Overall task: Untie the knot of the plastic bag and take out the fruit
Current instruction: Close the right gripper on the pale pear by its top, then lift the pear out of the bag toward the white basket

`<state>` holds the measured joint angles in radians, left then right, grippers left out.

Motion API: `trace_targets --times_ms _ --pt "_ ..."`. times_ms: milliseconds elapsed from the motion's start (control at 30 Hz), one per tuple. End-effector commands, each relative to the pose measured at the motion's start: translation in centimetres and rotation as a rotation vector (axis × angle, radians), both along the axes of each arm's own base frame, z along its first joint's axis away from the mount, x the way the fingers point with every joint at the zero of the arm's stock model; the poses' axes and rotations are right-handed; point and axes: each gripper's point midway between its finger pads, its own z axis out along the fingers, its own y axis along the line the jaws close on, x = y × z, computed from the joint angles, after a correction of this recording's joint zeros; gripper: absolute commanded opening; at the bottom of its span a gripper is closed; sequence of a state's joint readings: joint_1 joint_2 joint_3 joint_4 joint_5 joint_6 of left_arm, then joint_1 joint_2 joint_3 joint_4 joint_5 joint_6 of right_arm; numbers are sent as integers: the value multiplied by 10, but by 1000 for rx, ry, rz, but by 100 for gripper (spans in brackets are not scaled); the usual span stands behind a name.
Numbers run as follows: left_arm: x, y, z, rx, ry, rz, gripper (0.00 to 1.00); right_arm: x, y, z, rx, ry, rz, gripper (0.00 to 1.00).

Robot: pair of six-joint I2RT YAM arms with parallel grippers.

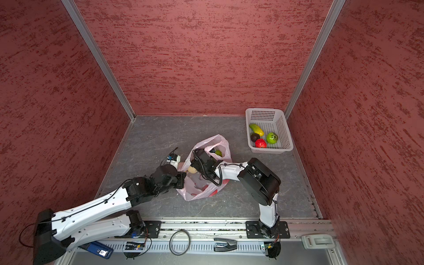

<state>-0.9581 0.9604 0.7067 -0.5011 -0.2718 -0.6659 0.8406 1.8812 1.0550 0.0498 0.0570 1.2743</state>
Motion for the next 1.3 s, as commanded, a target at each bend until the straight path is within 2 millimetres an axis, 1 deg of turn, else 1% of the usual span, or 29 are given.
trace_targets --times_ms 0,133,333,433,600,800,867,933,967,1000,1100,1267 --pt "0 3 -5 19 2 16 0 3 -8 21 26 -29 -35 68" --pt "0 5 -6 26 2 22 0 0 -13 32 38 -50 -38 64" --pt "1 4 -5 31 -2 20 0 -6 -21 31 28 -43 -50 60" --pt "2 4 -3 31 -8 22 0 -12 -26 34 40 -38 -50 60" --pt "4 2 -2 29 -13 21 0 -25 -31 50 38 -53 -21 57" --pt "6 -2 -3 25 -14 17 0 -36 -49 72 3 -88 -22 55" --pt "7 -2 -2 25 -17 18 0 -41 -51 78 -5 -94 -9 54" --pt "8 -3 -1 29 -19 16 0 -47 -52 84 -14 -100 7 54" --pt "8 -3 0 31 -22 16 0 -51 -52 82 -26 -94 17 54" --pt "9 -4 1 31 -24 14 0 -54 -52 92 -15 -108 24 54" --pt "10 -5 2 37 -26 11 0 -67 -51 100 -20 -111 56 54" --pt "11 -6 3 35 -28 6 0 -83 -42 113 -43 -130 131 54"
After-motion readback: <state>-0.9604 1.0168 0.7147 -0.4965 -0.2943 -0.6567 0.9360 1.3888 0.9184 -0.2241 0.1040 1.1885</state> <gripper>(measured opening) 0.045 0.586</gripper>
